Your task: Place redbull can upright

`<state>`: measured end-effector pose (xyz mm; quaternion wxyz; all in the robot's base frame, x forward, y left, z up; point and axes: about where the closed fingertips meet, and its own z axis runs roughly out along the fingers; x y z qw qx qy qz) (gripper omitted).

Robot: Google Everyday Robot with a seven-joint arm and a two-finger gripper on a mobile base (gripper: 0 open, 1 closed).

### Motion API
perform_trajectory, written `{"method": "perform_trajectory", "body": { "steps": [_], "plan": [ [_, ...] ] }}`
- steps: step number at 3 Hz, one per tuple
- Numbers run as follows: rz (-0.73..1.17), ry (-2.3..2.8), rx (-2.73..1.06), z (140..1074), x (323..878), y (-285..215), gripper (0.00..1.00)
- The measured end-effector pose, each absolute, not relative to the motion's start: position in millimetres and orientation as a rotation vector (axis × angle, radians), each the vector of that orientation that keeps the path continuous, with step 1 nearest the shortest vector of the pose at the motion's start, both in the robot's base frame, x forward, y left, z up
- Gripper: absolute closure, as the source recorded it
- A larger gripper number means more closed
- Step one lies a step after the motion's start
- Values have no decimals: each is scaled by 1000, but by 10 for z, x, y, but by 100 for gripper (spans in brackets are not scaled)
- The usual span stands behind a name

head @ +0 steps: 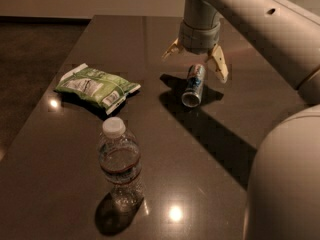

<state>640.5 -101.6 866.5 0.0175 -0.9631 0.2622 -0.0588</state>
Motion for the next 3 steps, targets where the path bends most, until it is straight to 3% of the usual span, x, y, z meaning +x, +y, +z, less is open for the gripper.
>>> {"method": "perform_trajectory", "body": {
  "steps": [1,3],
  "plan": [
    [-152,777,-3039,8582,6402,-1032,16],
    [-108,740,-3063,8493,6435,-1035,63]
  ]
}}
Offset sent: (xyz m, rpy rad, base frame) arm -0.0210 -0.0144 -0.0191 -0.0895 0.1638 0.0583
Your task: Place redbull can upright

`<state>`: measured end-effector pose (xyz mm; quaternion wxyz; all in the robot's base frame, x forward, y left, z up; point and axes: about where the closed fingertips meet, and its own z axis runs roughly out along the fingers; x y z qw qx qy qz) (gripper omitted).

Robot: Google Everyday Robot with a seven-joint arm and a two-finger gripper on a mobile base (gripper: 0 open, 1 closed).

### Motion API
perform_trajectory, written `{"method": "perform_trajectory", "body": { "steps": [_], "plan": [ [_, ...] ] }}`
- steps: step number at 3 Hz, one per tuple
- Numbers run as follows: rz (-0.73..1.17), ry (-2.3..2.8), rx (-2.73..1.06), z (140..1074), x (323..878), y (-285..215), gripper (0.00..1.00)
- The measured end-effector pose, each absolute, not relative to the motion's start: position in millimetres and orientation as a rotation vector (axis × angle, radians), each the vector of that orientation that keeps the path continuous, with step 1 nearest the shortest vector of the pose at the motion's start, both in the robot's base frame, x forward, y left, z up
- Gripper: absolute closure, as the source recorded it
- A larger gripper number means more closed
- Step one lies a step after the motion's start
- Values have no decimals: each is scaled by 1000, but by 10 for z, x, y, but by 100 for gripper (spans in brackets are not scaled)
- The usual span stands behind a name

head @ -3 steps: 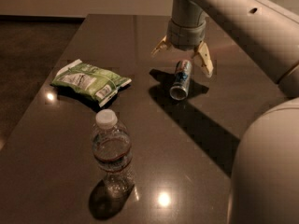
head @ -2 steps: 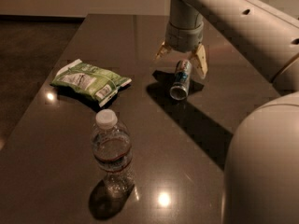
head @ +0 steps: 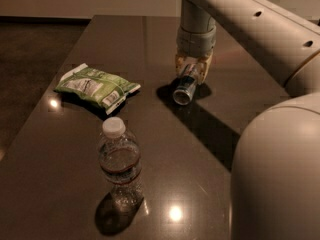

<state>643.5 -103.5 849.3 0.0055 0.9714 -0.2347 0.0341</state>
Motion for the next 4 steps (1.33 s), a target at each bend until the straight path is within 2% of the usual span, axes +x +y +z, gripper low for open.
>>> {"method": "perform_trajectory", "body": {
  "steps": [1,2,3,4],
  "plan": [
    [168,-746,3078,8651,6496,-1028,87],
    [257,-742,3147,8942,6558,-1014,100],
    [357,-686,3225,9182,6586,-989,100],
    [357,-686,3225,9182,6586,-988,100]
  ]
}}
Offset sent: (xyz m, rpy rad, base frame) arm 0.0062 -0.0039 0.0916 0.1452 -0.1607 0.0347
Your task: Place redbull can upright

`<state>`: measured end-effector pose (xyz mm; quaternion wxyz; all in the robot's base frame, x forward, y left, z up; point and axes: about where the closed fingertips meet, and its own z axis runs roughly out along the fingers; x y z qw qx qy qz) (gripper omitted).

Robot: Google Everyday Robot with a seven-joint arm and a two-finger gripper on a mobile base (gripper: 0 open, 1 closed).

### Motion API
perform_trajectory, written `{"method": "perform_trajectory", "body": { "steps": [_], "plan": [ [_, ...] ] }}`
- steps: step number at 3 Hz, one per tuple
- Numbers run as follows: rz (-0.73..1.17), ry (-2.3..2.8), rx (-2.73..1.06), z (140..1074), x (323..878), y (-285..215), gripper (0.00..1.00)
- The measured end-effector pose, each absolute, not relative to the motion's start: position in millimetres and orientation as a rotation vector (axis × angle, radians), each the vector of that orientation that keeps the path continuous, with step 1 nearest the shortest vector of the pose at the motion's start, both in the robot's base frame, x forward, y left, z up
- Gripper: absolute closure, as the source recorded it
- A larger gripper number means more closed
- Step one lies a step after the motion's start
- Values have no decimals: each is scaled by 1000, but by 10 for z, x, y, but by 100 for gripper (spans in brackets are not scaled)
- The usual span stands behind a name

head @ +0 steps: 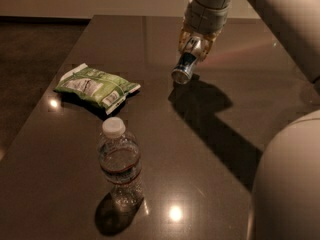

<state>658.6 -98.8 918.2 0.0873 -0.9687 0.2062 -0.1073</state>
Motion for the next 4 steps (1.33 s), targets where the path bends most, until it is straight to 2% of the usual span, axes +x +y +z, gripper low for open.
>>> {"method": "perform_trajectory", "body": {
  "steps": [2,4],
  "plan": [
    [-437,439,-2851,9380,6698,-991,100],
    [-638,87,-2808,9570,6795,-1076,100]
  ]
}}
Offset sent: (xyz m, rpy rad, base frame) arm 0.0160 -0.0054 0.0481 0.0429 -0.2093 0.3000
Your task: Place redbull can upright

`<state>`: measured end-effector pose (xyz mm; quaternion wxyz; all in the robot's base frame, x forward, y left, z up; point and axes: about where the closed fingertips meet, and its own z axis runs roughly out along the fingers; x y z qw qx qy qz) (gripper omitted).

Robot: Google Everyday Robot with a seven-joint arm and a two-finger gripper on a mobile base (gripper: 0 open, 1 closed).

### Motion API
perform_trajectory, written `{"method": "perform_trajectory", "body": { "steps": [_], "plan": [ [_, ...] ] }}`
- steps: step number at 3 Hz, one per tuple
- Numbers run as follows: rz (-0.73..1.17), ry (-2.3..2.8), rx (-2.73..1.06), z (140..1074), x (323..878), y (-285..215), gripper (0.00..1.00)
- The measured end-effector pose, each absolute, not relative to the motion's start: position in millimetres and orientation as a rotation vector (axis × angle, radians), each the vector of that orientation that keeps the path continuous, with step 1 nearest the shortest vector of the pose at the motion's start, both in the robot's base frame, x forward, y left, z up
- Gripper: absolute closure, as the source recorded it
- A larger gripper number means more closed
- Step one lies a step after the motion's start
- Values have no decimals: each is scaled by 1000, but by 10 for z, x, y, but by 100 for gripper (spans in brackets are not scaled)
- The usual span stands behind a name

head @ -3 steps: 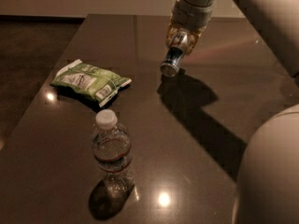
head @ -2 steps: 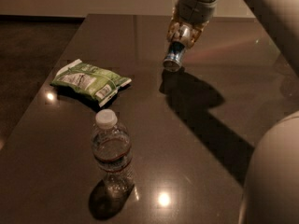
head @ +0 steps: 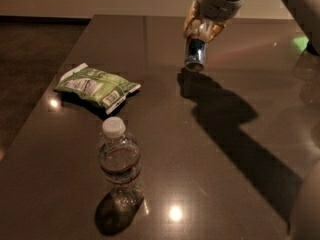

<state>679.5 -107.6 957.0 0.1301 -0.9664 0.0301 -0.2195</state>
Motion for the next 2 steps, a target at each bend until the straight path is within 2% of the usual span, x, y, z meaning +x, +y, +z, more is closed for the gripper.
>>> {"method": "perform_trajectory", "body": {
  "steps": [2],
  "plan": [
    [-1081,-28,-2748,9631,6743,-1217,100]
  ]
}}
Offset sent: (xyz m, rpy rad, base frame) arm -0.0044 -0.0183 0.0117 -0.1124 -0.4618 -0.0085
